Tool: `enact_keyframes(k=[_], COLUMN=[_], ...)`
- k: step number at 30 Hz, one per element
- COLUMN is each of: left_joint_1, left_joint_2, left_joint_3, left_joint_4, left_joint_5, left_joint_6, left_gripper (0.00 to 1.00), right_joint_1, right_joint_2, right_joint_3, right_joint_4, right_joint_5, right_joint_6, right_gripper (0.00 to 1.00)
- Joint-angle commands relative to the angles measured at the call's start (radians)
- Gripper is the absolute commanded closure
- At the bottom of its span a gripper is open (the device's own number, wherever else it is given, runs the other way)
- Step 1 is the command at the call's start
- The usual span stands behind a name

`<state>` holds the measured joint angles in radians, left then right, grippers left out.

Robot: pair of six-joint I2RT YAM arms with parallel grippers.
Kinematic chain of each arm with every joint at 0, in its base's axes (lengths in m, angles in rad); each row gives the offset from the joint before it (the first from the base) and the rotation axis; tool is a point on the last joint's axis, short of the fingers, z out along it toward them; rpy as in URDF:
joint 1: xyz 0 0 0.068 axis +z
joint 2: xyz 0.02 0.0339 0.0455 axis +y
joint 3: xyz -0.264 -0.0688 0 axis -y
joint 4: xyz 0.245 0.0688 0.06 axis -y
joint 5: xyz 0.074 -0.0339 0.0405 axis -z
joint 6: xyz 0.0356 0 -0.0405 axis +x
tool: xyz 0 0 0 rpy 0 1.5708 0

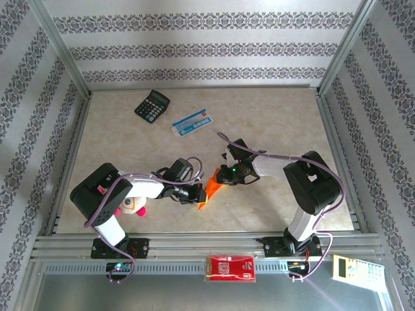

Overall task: Fold a paper plane with a square sheet of paper (pick it up from the middle)
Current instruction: Fold the wing for the fifth time at the center of the table.

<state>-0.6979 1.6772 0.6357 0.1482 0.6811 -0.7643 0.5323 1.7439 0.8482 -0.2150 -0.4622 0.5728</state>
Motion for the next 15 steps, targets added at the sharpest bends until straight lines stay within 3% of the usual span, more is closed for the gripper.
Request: enact_keyframes(k=[1,8,15], left_joint_1=[0.010,0.011,0.011], left_joint_2=[0.021,0.010,0.017], left_joint_3=[-0.042,-0.089,-0.132], left_joint_4=[-0.050,-0.083,-0.039], left_joint_5=[-0.022,-0.058,-0.065], left_joint_6=[0.026,0.021,-0.010], left_gripper=[1.00,1.00,1.00], right_joint_1=[-0.020,-0.020,0.003], right_joint_2=[0.073,0.001,-0.149], right_joint_3=[-0.043,0.031,0.041], right_joint_4=[-0.110,-0.147,-0.135], right_joint_5=[0.176,0.141,0.030], right_joint_6=[-0.004,-0.038,-0.012], right_gripper=[0.83,0.79,0.76])
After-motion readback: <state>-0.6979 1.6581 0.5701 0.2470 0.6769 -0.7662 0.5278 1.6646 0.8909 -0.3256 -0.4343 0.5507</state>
